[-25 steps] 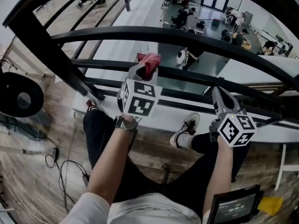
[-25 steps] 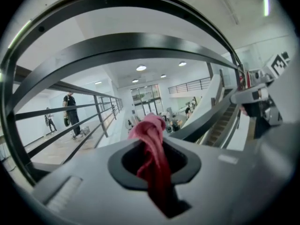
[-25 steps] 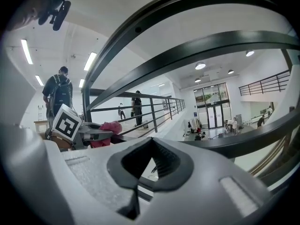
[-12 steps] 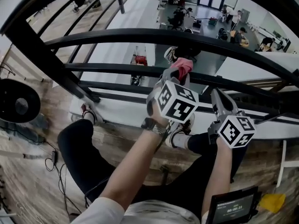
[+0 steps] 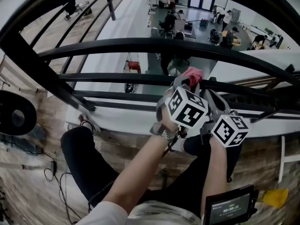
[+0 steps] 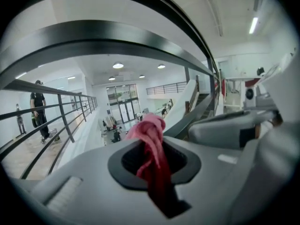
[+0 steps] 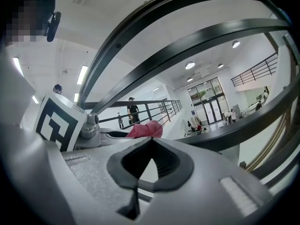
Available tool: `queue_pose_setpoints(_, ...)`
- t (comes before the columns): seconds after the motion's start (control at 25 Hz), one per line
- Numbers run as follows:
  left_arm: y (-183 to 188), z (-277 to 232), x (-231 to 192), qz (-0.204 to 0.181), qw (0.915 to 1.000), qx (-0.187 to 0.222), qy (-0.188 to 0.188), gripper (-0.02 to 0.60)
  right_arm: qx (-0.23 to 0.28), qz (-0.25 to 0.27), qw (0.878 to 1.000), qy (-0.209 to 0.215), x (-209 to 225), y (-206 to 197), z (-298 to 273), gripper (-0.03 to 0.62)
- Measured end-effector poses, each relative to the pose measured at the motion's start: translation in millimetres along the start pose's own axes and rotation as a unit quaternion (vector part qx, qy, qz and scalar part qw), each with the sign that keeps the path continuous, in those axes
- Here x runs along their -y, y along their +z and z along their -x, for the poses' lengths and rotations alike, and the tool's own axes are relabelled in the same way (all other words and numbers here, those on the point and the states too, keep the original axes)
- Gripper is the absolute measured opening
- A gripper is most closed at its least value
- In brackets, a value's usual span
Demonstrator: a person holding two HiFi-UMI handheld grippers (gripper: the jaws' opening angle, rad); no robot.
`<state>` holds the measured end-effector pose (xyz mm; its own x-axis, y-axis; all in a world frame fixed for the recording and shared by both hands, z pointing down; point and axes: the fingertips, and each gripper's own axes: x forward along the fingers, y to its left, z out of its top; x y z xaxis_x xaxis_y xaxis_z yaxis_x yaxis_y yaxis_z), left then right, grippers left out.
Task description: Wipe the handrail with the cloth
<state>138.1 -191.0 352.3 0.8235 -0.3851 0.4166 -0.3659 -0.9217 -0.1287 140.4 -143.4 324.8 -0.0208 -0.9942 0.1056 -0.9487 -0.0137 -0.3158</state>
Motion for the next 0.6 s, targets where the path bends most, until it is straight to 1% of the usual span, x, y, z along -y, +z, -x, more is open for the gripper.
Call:
queue_pose_setpoints(0.16,3,1,9,-0.069,0.9973,-0.021,-0.017,0.064,0.017,-0.053,0.998,0.024,-9,15,-4,0.002)
queue_pose_setpoints(0.2,4,1,11,-0.075,0.9964,-0.027,-0.027,0.064,0.021,-0.059,0.998,0.021,-8,19,-5,0.002)
queue_pose_setpoints(0.28,5,5,10,-0.066,0.9963,-0.031,-0.047,0.064,0.019,-0.056,0.998,0.007,-3,21,-5,0.002)
queue_pose_setpoints(0.32,6,8,6,-0.058,0.9966,-0.029,-0.050,0.064,0.016,-0.052,0.998,-0.001,-1,21,-4,0.002)
queue_pose_setpoints(0.44,3,23,-10,-0.042,0.9977,-0.024,-0.047,0.064,0.019,-0.050,0.998,-0.015,-2,25,-5,0.002)
queue_pose_setpoints(0.6,-4,41,-35,-0.022,0.9986,-0.019,-0.044,0.063,0.022,-0.047,0.999,-0.004,-30,32,-18,0.002)
